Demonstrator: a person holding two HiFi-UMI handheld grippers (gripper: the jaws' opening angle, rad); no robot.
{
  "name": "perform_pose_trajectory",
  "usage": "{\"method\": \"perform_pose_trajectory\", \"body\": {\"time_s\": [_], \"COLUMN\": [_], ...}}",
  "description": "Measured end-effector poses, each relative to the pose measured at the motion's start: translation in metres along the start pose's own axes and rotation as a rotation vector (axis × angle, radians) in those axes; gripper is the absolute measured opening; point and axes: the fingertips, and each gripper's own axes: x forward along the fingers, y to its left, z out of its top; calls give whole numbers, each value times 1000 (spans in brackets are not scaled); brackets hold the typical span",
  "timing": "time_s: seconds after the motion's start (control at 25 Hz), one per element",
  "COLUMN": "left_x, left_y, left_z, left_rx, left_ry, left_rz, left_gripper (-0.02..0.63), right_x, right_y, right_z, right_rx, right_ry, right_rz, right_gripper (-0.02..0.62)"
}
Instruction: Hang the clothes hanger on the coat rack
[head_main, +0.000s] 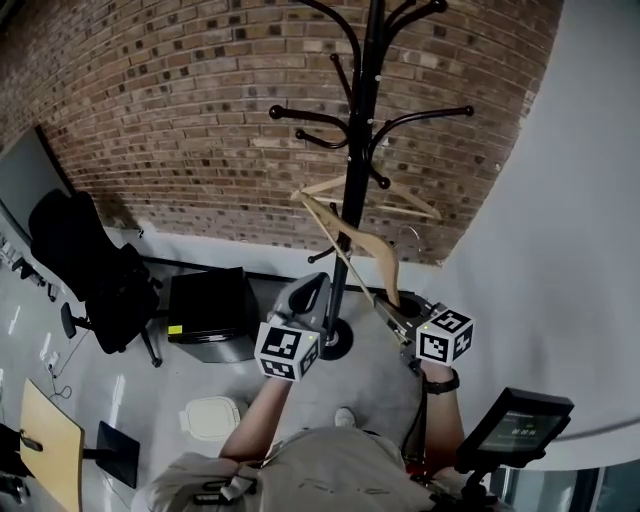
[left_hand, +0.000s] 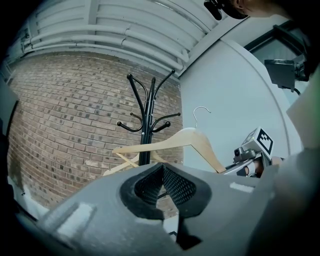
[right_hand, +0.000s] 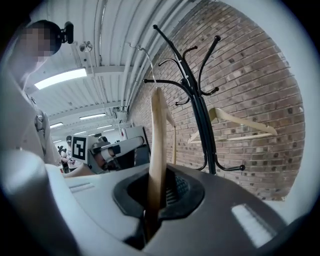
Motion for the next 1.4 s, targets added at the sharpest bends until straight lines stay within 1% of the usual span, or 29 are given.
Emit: {"method": "perform_pose_trajectory", "body": {"time_s": [0.16, 0.36, 0.56, 0.8, 1.16, 1.28, 1.4], "left_x": [5, 10, 11, 18, 30, 31, 30], "left_y": [4, 7, 11, 15, 13, 16, 18], "left_z": [3, -1, -2, -7, -12, -16, -20], "left_rx": [10, 12, 13, 4, -3, -10, -14], "left_ry": [-3, 2, 8, 10, 24, 30, 39], "left_rz": [9, 20, 38, 60, 68, 85, 100], "left_gripper": [3, 3, 3, 3, 3, 3, 3], "right_x": [5, 8, 11, 20, 32, 38, 45], "right_y": [1, 0, -5, -24, -47, -54, -60], "right_z": [10, 25, 41, 55, 70, 67, 62], "right_rx": [-53, -124, -119, -138, -108, -70, -17], "right_ry": [50, 95, 111, 169, 234, 258, 263], "right_rz": [101, 199, 289, 368, 482, 525, 549], "right_gripper": [6, 6, 6, 6, 6, 6, 6]}}
